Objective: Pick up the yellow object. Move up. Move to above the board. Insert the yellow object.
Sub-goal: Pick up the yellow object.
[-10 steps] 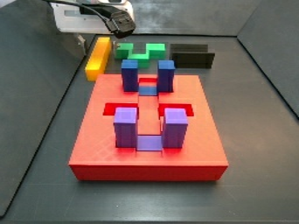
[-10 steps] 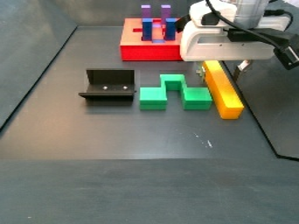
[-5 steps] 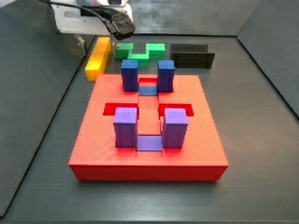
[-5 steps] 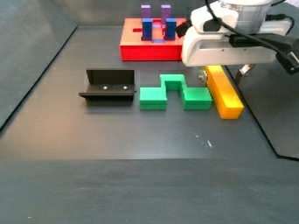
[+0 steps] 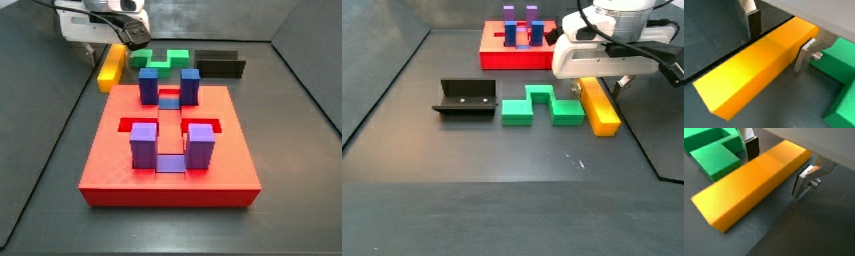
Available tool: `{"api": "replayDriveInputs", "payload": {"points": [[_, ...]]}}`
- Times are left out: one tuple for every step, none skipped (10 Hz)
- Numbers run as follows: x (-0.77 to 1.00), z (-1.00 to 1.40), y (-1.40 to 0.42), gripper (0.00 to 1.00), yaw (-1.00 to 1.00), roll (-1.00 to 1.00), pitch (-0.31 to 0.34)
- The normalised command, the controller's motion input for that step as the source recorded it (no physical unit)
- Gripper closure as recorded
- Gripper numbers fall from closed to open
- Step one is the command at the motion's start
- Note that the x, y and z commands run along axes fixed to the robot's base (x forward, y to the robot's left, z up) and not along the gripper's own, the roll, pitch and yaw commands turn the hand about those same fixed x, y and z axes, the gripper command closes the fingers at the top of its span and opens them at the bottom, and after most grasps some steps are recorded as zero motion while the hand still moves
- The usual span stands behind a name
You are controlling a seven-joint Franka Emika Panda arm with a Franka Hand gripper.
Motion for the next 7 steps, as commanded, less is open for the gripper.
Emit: {"api": "replayDriveInputs", "payload": {"points": [[-0.19, -0.07, -0.2, 0.0, -0.06, 0.11, -0.007], [-0.17, -0.07, -0.15, 0.0, -0.04, 0.08, 0.0], [-0.13, -0.05, 0.0, 0.0, 0.0, 0.0, 0.0], [-0.07, -0.03, 0.0, 0.0, 0.0, 0.0, 0.0], [-0.06, 0.0, 0.0, 0.0, 0.0, 0.0, -0.011], [0.0, 0.0, 0.0, 1.0, 0.0, 0.0, 0.0], [0.0, 0.0, 0.0, 1.0, 0.0, 0.0, 0.0]]}}
